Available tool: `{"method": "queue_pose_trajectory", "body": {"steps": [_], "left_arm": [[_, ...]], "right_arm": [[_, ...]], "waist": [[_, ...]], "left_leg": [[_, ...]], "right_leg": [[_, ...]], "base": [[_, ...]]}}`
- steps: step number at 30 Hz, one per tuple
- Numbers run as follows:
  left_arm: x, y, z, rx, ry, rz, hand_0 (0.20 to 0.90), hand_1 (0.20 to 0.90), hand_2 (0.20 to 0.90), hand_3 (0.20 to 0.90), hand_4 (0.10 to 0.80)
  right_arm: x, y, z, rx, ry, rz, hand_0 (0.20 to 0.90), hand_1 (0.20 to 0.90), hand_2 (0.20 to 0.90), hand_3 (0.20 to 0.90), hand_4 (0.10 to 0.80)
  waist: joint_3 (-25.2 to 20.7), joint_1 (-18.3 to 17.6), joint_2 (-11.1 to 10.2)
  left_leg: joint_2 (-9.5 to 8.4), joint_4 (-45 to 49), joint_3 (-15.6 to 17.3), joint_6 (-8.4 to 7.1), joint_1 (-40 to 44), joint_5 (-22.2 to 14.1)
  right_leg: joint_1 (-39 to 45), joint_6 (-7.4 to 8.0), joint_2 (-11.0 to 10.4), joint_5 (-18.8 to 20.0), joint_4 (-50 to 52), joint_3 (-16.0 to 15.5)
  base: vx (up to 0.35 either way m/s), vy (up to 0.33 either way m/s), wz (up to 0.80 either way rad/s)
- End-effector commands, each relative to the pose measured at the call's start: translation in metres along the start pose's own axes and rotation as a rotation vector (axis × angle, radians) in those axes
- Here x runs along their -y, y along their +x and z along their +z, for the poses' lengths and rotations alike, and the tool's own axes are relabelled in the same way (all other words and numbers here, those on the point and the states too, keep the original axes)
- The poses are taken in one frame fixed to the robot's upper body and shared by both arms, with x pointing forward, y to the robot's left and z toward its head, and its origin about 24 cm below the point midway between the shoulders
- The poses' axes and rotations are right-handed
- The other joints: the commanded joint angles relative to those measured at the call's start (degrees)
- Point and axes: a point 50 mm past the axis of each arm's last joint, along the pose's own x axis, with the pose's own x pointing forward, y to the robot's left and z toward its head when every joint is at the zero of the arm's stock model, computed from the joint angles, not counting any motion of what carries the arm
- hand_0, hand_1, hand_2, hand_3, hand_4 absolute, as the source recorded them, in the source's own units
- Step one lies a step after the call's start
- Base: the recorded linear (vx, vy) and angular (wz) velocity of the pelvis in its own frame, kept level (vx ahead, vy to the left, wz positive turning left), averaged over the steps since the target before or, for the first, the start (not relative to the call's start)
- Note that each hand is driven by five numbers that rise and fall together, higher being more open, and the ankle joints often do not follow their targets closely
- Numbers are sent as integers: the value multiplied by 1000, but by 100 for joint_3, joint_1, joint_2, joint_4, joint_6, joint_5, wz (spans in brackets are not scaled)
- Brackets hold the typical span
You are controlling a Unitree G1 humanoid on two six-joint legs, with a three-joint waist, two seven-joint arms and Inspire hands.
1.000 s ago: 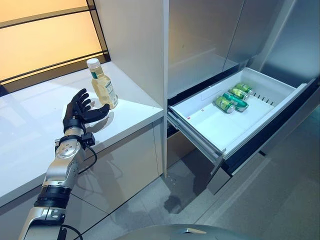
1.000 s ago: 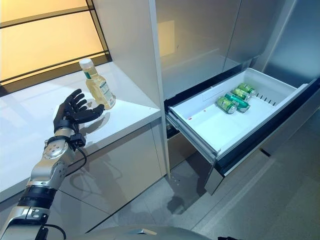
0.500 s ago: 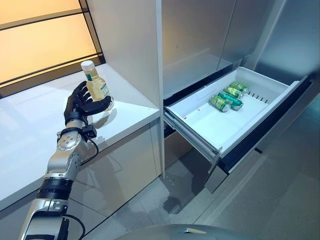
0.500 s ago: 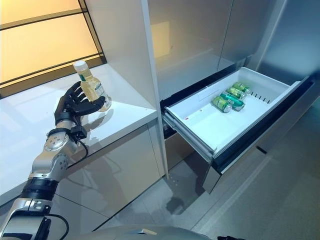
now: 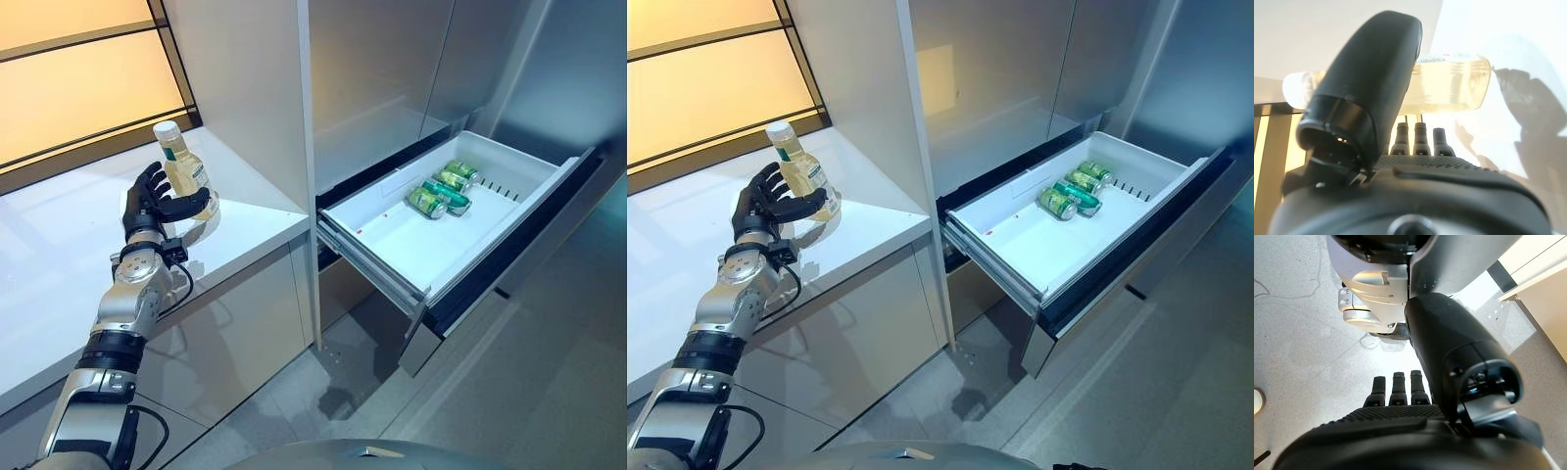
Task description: Put drinks into fridge and close the fridge
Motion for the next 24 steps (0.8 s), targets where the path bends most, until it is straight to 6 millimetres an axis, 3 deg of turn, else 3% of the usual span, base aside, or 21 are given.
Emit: {"method": "queue_pose_trajectory", "body": {"steps": [1, 24], "left_arm": [[4, 20, 100, 363, 0, 29, 900, 900, 900, 900, 800], [15, 27, 115, 414, -151, 61, 900, 900, 900, 900, 800]], "right_arm": [[-3, 0, 6, 0, -60, 22, 900, 900, 900, 900, 800], [-1, 0, 5, -6, -91, 26, 900, 900, 900, 900, 800]], "waist": [[-149, -78, 4], [-214, -242, 6]], "left_leg": [[-262, 65, -11, 191, 200, -752], [-264, 66, 26, 176, 211, -769]], "right_leg": [[-275, 497, -127, 32, 230, 213], [-310, 505, -90, 33, 243, 365]], "base": [[22, -1, -3], [7, -1, -2]]}}
